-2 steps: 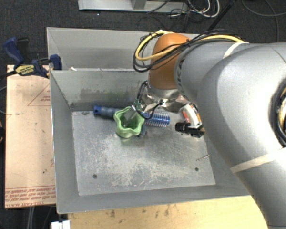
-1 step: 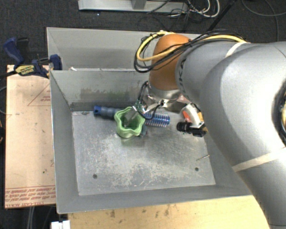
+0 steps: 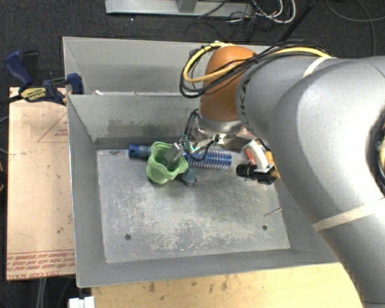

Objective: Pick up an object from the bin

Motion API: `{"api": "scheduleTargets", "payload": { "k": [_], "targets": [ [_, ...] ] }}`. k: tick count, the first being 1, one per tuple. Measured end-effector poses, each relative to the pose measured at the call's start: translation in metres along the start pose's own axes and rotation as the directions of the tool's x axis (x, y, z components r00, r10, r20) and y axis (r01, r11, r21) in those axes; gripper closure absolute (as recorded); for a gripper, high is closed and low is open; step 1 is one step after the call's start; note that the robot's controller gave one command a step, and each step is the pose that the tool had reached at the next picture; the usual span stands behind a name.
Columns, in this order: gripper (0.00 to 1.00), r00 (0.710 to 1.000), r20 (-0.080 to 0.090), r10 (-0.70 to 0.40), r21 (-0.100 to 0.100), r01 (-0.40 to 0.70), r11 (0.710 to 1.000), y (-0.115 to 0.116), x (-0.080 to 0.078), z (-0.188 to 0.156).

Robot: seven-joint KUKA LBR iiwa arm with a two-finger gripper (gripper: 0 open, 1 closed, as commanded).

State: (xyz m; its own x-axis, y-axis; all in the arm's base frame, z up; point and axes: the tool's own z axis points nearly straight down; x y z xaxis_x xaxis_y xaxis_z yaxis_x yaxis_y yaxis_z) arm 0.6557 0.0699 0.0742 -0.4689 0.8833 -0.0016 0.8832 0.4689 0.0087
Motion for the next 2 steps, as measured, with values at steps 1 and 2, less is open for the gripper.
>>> {"api": "scheduleTargets", "payload": {
  "k": [1, 2],
  "targets": [
    [1.00, 1.000, 0.006, -0.004, 0.003, 0.004, 1.000, -0.0008, -0.0027, -0.0012],
    [0.00, 1.000, 0.000, 0.000, -0.001, 0.000, 1.000, 0.0001, 0.0000, -0.0002]
  ]
}}
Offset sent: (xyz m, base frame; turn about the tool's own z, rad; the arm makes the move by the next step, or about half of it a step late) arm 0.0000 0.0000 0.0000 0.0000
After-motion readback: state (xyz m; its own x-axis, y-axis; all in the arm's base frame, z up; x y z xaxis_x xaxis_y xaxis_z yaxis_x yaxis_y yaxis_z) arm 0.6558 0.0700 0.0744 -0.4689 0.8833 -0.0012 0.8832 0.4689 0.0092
